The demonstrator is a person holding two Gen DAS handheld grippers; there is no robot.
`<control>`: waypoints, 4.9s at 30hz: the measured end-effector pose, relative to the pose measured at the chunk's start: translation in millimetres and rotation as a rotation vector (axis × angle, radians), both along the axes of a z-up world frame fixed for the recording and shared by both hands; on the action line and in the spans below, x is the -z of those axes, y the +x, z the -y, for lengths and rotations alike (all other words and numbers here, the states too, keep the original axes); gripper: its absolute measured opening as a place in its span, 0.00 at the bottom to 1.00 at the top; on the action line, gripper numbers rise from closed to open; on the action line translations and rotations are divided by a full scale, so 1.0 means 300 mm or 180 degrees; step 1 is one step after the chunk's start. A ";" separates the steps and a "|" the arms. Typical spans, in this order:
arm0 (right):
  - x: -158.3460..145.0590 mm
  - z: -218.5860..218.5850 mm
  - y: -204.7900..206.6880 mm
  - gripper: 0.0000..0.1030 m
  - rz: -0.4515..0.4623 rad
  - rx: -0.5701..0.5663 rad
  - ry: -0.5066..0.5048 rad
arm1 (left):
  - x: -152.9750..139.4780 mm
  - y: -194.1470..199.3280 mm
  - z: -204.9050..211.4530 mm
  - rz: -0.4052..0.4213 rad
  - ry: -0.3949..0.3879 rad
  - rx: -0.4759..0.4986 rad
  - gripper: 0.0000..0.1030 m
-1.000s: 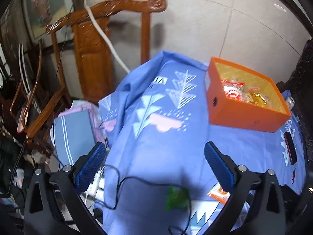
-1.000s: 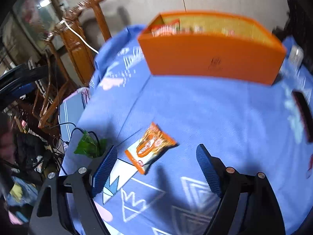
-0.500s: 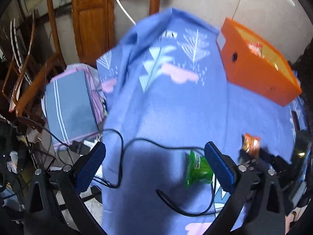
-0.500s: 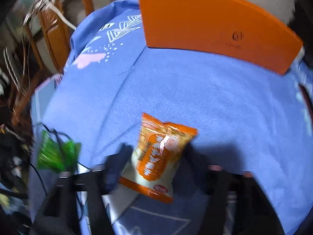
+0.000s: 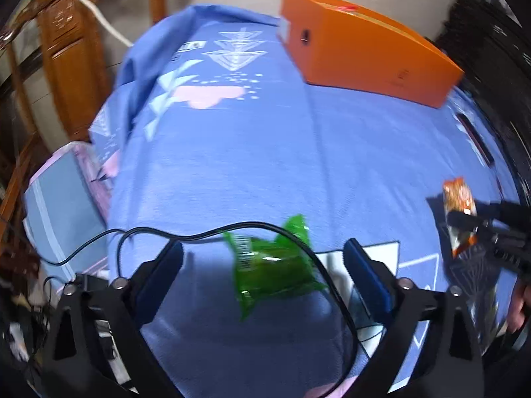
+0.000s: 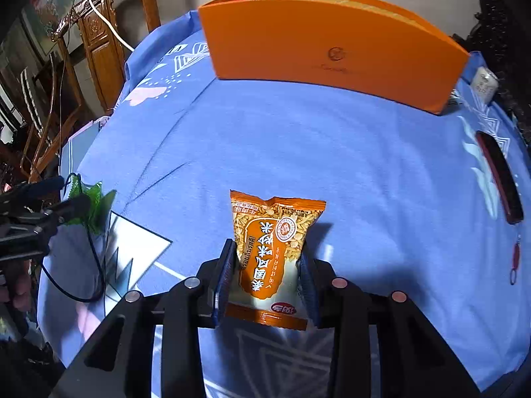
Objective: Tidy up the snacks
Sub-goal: 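Grasp the green candy bag with the left gripper while the right gripper grasps the orange-wrapped pastry, then lift the green bag and orange pastry over the orange box, then open both grippers to drop the bags into the orange box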
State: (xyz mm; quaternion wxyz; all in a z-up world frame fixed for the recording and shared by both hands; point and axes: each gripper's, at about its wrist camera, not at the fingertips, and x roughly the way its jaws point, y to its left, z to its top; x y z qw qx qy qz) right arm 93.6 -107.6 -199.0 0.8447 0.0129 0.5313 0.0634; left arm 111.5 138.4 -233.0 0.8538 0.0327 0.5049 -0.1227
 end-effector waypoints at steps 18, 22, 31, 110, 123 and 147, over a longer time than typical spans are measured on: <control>-0.210 0.133 -0.145 0.37 0.0264 0.0021 0.0161 | -0.192 -0.127 -0.244 0.0227 0.0136 -0.0257 0.80; -0.255 0.251 -0.229 0.37 0.0259 0.0242 0.0152 | -0.209 -0.094 -0.181 0.0257 0.0077 -0.0232 0.80; -0.388 0.544 -0.178 0.37 0.0576 0.0738 -0.0141 | -0.138 -0.033 -0.009 0.0042 -0.0021 0.0014 0.80; -0.609 0.411 0.680 0.37 0.1123 0.0501 0.0328 | -0.705 0.833 0.634 0.0729 0.0046 -0.0207 0.61; -0.484 0.376 0.826 0.97 0.0868 0.0571 0.0066 | -0.577 0.910 0.630 0.0644 0.0363 -0.0438 0.96; -0.566 0.324 0.608 0.97 0.0928 0.0571 0.0158 | -0.714 0.726 0.536 0.0816 0.0249 -0.0558 0.96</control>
